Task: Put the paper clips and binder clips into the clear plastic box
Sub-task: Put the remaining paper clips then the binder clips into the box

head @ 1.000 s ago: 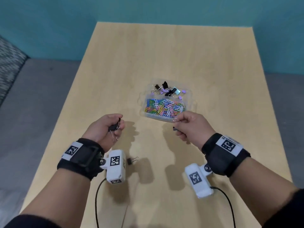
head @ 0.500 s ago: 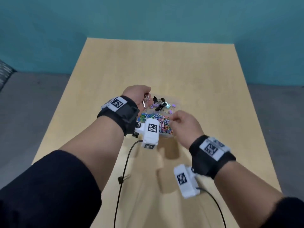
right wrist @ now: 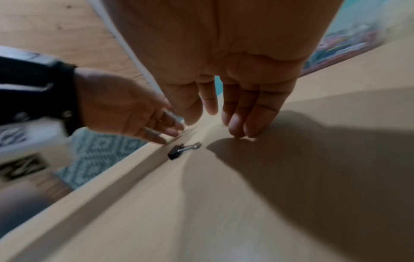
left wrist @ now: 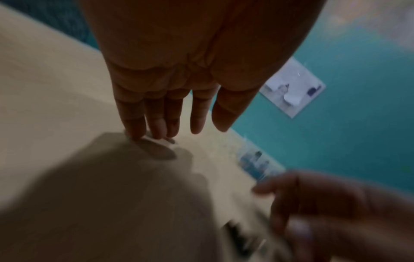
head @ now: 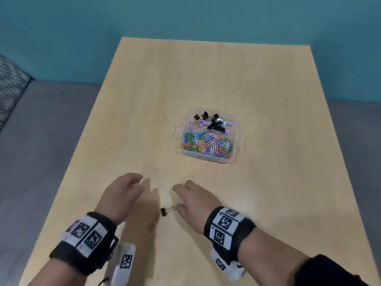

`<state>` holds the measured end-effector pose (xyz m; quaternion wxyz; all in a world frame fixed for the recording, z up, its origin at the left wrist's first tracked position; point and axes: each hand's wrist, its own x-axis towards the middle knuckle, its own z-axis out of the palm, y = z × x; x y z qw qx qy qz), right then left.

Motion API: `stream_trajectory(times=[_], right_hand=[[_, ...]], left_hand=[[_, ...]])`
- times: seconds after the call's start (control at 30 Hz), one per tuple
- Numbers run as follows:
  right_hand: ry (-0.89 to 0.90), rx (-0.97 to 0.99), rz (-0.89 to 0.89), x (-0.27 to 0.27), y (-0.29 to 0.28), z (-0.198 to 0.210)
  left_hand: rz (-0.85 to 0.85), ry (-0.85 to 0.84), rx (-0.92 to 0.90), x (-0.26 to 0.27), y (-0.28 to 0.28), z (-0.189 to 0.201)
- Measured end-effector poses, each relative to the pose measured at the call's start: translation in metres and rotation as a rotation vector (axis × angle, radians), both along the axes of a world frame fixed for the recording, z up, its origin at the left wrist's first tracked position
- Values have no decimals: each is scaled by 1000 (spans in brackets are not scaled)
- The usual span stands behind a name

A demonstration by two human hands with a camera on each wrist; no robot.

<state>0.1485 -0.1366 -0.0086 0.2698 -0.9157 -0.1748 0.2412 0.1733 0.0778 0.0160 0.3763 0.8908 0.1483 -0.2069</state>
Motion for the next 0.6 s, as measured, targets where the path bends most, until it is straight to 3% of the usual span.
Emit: stream_trajectory(times=[0.07,0.13,0.27,0.43,0.5,0.6], right_hand=[[-60,-29,67,2,11,-6],[-87,-60,148,5,21,-13],[-138,-120,278,5,36,-24],[-113,-158,253,5,43,-26],[-89,-110,197,14,39,-12],[-137,-19,-143,50,11,11]], left_hand=[[-130,-84,213,-38,14,2],[-267,-146,282,-69,22,6],[-458,69,494,-106,35,-17],[-505,42,557,-114,42,-31],[-507,58,571,-116,45,-34],[-509,47,562,-115,47,-37]])
